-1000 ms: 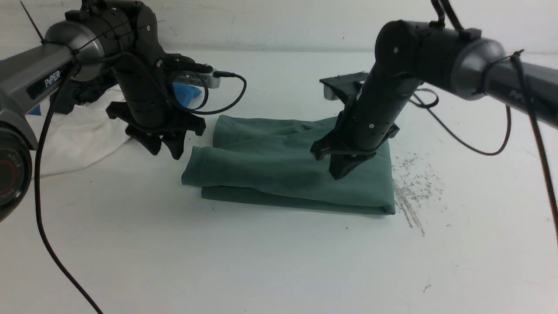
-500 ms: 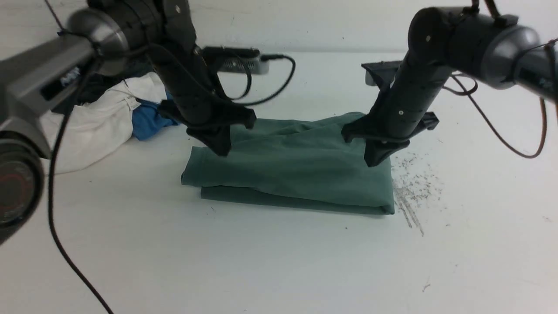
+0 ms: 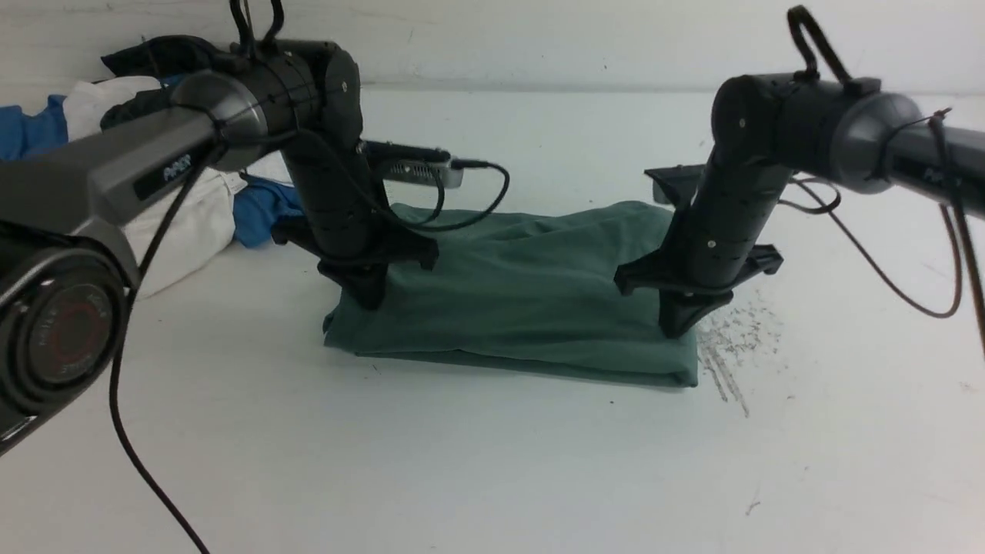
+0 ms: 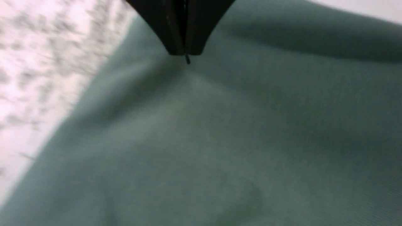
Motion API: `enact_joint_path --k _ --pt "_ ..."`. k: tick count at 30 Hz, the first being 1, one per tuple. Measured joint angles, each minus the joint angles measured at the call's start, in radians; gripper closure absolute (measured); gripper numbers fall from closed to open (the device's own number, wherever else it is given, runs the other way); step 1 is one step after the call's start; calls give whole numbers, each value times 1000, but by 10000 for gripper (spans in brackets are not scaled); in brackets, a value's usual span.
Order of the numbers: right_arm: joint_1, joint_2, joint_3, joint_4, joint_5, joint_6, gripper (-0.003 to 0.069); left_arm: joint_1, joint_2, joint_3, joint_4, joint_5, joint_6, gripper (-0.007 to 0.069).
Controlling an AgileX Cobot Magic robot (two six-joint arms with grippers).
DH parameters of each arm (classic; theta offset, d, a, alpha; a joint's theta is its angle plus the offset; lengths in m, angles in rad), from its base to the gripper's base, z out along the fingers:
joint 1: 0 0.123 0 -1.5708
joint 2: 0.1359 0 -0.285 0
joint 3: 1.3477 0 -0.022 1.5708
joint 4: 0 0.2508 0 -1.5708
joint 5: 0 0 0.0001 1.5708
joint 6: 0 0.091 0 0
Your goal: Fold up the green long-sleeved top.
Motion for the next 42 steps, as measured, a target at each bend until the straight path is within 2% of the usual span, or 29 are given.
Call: enact_joint_path --k 8,10,12,14,18,19,20,22,30,35,42 --pt "-8 -351 110 -9 6 0 659 1 -308 0 -4 7 0 629" --pt "-8 -536 198 -22 -8 1 659 1 -454 0 -9 13 0 629" --pt "-8 -629 243 -26 -50 1 659 1 -519 7 -9 13 0 629" --pt "-8 -824 349 -30 -179 1 659 1 -653 54 -9 14 0 629" --pt "-8 -1154 564 -30 -409 1 659 1 -904 246 -12 18 0 629" --pt "-8 -1170 576 -30 -421 1 659 1 -918 260 -12 18 0 629" --pt "-8 -1294 669 -31 -511 1 659 1 -1045 385 -13 -12 0 629" --pt "-8 -1439 782 -31 -599 1 659 1 -1163 506 -13 -69 -8 629" --pt "-8 -1900 1176 -31 -928 45 659 1 -1698 1078 -16 -355 -89 629" --pt "-8 -2132 1313 -46 -1034 77 659 1 -1880 1277 -16 -464 -103 629" --pt "-9 -2165 1364 -90 -1092 66 659 1 -1947 1361 -16 -521 -106 629"
